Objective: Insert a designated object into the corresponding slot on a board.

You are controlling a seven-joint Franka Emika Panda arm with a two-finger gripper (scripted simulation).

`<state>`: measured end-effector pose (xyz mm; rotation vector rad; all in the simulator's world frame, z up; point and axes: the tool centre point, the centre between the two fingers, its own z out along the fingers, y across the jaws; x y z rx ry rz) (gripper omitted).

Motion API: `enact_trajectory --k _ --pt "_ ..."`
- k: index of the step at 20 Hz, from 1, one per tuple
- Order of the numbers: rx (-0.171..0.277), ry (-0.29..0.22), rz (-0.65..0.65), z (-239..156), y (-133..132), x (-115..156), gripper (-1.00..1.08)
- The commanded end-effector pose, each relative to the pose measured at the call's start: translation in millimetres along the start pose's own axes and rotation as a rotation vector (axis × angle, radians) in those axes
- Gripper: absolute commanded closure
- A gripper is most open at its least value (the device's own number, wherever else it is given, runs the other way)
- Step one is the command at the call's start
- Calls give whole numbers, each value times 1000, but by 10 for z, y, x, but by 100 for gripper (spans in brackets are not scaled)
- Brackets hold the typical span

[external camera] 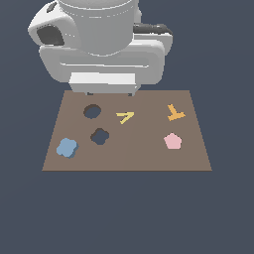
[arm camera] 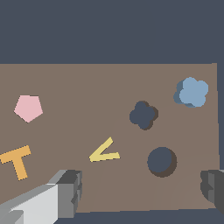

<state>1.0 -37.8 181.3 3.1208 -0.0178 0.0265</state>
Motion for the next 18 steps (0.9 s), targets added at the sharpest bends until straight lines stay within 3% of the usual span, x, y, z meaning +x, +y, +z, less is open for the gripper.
enact_trajectory --k 1,10,18 --pt "0 0 0 0 0 0 -92" --pt "1 -2 31 144 132 105 -92" --pt "5 -7 109 507 476 352 -92"
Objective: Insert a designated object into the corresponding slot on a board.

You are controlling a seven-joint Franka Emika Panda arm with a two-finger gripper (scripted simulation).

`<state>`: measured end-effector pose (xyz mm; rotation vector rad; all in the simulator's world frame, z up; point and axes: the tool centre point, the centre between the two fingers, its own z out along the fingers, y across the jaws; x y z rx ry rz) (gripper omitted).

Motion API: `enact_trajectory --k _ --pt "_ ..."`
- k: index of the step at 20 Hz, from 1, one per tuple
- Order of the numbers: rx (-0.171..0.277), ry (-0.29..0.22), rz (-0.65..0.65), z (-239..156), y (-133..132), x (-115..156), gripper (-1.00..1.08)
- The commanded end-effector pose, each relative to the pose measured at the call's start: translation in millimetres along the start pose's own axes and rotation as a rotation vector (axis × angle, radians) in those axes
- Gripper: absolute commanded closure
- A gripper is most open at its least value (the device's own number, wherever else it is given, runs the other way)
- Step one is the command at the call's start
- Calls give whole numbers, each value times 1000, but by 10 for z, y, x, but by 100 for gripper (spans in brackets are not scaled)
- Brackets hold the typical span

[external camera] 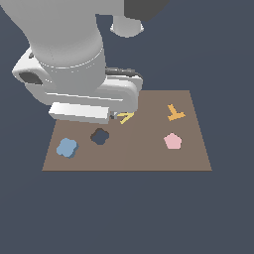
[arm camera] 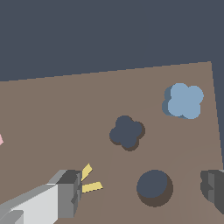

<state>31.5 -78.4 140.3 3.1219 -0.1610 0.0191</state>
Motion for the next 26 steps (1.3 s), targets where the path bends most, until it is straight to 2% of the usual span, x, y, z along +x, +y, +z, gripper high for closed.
enact_trajectory --k 1,13,19,26 --pt "1 -2 31 141 130 100 -92" --pt "10 -12 167 755 732 518 -92" --pt "13 -14 198 887 873 604 -92" --pt "13 -15 206 924 913 623 -92"
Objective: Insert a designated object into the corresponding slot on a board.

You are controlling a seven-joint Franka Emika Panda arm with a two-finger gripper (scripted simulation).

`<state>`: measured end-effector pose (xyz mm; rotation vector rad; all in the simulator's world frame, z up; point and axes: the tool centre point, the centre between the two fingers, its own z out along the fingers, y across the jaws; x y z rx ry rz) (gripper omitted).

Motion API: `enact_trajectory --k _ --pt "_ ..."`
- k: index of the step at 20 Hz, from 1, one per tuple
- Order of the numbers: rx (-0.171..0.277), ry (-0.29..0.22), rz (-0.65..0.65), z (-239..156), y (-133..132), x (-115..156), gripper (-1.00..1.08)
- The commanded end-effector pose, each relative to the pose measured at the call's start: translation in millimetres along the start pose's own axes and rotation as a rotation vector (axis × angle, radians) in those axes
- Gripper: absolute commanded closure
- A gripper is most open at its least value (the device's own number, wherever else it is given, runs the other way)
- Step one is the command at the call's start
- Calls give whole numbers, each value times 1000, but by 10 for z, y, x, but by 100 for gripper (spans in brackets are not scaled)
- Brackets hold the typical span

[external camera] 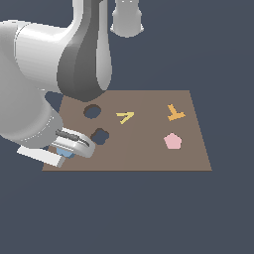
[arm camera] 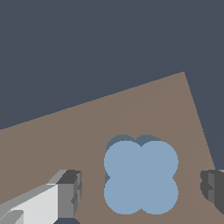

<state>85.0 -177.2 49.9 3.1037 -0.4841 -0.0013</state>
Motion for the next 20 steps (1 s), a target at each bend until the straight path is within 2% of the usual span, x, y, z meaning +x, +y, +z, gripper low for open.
enact_trajectory --k 1,10,11,20 --pt "0 0 0 3 -1 1 -92" --pt "0 1 1 201 -2 9 -92" --pt "0 1 1 201 -2 9 108" --pt "0 1 1 201 -2 9 108"
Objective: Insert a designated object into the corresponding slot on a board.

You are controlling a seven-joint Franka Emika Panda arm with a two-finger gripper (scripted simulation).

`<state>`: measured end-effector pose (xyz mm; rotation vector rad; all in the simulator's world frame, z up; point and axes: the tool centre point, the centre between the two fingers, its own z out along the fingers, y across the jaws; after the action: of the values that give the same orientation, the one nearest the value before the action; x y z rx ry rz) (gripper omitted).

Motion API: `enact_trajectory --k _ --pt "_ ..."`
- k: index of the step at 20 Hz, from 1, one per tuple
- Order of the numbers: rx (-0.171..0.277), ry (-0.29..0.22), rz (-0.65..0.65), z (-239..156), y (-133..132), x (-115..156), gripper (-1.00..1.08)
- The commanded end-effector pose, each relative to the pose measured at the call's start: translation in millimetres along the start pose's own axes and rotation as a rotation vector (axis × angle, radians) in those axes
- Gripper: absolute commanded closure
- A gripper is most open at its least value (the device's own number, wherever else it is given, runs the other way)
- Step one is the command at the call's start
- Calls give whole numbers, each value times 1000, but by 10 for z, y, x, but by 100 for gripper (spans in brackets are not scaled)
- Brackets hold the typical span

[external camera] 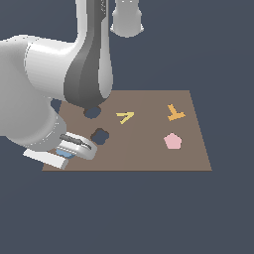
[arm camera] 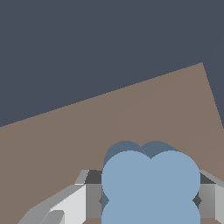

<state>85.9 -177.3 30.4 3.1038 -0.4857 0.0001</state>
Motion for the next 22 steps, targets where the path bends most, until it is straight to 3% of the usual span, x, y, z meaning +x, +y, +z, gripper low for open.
enact_trajectory --k 1,12,22 --pt "0 0 0 -1 2 0 108" --pt "0 0 -84 -8 -68 -8 108" --pt "0 0 -335 -29 -268 -68 108"
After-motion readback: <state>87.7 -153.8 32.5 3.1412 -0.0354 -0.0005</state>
